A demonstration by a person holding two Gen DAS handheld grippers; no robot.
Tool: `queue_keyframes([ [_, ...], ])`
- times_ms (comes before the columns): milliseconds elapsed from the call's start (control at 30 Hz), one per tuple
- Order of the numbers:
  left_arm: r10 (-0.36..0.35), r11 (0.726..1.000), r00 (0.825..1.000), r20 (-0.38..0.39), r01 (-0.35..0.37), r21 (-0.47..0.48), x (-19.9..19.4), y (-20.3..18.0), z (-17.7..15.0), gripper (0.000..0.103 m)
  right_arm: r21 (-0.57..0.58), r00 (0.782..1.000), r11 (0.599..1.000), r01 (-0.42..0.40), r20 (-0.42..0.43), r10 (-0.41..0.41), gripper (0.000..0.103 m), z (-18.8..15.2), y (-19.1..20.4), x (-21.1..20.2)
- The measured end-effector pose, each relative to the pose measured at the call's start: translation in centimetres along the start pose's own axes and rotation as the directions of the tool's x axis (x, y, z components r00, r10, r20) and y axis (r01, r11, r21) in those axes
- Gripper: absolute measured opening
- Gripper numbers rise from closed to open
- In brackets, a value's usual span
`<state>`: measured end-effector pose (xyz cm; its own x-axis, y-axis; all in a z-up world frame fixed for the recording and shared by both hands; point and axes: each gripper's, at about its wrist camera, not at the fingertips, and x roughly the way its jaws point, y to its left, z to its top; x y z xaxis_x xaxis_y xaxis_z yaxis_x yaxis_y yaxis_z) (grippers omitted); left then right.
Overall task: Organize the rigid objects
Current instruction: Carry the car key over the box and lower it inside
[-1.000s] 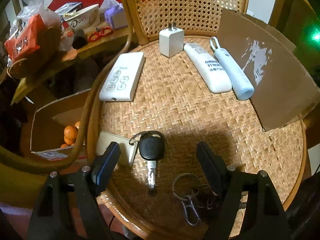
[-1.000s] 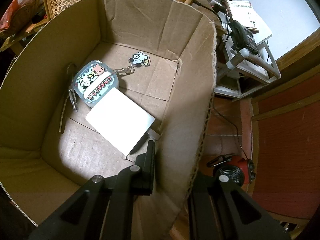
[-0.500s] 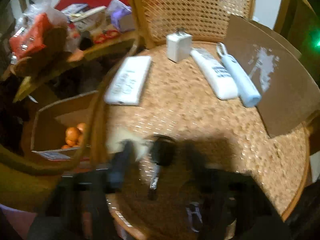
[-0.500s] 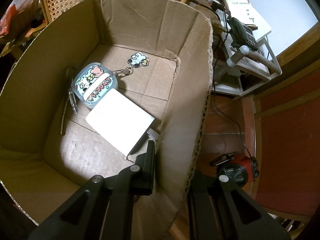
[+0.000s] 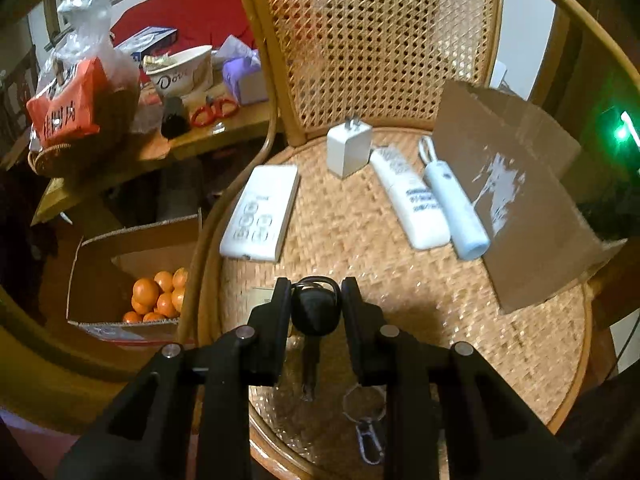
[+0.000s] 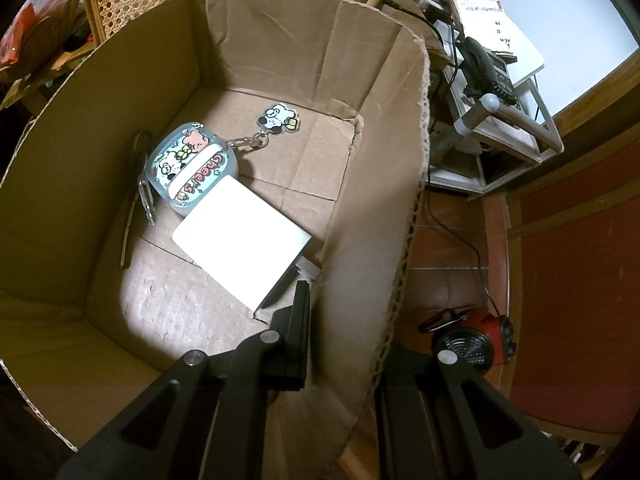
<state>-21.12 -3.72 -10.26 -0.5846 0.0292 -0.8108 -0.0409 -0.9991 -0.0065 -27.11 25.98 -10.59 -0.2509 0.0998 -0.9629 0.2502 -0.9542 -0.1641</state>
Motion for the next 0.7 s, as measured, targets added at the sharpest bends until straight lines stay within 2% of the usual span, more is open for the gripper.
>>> queue_keyframes([
  [333, -0.048, 0.998, 0.995, 0.088, 0.044, 0.053, -2.7, -3.2, 5.2, 0.024, -0.002, 1.0, 1.0, 0.0, 0.0, 0.0, 0.011, -0.1, 0.2, 0.0],
  [500, -0.088, 0.992, 0.987, 0.134, 0.074, 0.101, -3.8, -6.7, 8.1, 0.024, -0.003, 1.0, 1.0, 0.001, -0.001, -0.001, 0.011, -0.1, 0.2, 0.1],
  [700, -0.143, 0.981, 0.978, 0.155, 0.12, 0.149, -4.4, -10.7, 10.2, 0.024, -0.001, 1.0, 1.0, 0.001, 0.001, -0.001, 0.011, 0.1, 0.3, 0.1],
])
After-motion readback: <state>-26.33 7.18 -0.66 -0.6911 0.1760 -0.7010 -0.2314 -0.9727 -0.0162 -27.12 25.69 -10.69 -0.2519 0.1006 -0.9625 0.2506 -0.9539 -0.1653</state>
